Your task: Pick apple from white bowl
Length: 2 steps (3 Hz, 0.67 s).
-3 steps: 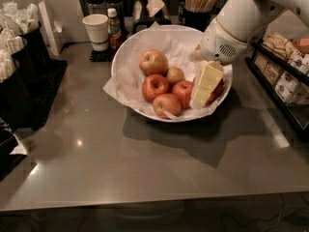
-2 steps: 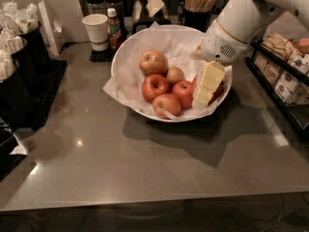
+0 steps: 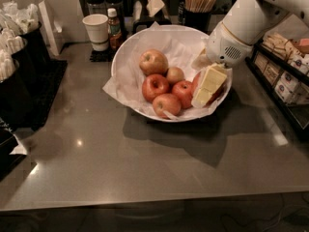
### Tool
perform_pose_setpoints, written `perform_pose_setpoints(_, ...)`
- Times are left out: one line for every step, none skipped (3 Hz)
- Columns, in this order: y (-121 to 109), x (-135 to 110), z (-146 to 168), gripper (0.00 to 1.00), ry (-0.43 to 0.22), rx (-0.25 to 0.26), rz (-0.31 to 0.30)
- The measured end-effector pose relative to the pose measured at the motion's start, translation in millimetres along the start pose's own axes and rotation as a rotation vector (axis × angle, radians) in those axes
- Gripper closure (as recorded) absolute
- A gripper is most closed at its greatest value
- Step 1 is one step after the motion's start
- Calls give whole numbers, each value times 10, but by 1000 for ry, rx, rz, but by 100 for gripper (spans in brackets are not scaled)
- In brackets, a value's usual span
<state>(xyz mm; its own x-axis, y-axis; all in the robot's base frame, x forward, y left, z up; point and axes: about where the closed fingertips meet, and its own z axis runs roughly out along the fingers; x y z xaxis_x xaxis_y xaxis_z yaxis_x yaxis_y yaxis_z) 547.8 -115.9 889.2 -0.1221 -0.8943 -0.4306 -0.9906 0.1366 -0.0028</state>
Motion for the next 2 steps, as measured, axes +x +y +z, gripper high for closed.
perform_pose_setpoints(-18, 35, 1, 21, 1, 3, 8)
perform_pose_setpoints(-30, 107, 2, 19, 8, 5, 27)
